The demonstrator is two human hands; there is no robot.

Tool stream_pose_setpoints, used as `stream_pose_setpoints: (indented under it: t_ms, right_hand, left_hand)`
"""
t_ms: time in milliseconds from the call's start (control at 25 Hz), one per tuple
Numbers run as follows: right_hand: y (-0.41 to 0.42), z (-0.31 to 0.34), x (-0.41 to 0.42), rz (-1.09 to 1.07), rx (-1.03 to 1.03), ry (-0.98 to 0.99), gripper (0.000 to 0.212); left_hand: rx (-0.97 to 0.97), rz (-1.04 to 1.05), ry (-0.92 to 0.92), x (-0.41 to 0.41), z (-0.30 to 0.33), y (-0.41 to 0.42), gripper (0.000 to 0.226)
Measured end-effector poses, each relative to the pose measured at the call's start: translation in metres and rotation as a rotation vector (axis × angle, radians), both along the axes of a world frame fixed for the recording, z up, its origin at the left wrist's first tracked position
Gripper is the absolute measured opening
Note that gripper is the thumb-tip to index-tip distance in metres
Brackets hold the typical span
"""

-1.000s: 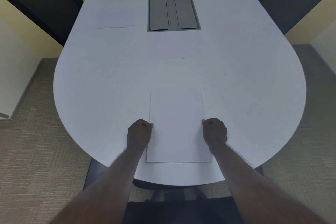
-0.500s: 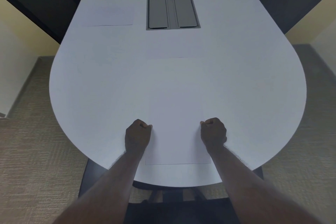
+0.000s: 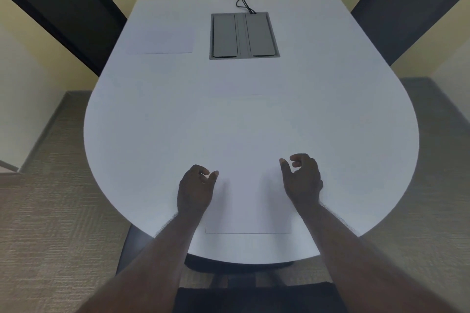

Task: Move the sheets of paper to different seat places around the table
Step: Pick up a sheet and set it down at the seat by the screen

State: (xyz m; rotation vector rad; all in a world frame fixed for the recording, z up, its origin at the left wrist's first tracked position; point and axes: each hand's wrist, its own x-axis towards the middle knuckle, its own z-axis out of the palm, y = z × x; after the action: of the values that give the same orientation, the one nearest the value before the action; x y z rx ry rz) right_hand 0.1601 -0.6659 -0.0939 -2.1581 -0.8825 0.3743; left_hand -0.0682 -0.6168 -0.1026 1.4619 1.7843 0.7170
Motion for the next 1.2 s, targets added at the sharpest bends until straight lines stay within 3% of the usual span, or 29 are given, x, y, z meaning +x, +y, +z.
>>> stream_pose_setpoints:
  t_ms: [280,560,1200]
  right_hand:
    - [-0.016,0.069,0.01,0.17,0.067,-0.112,0.037]
    - [-0.05,0.152,0.012,0.257,0.161,-0.148,0.045]
    - [-0.16,0.247,-0.002,0.137,0.316,-0.219,0.053]
  left_hand:
    - [0.213,-0.133,-0.044,0.0,0.076,-0.02,0.033]
    - [0.335,-0.122,-0.061,-0.006,0.149,-0.057,0.05]
    - [0.587,-0.35,0.023,-0.008,0.248,-0.13,0.057]
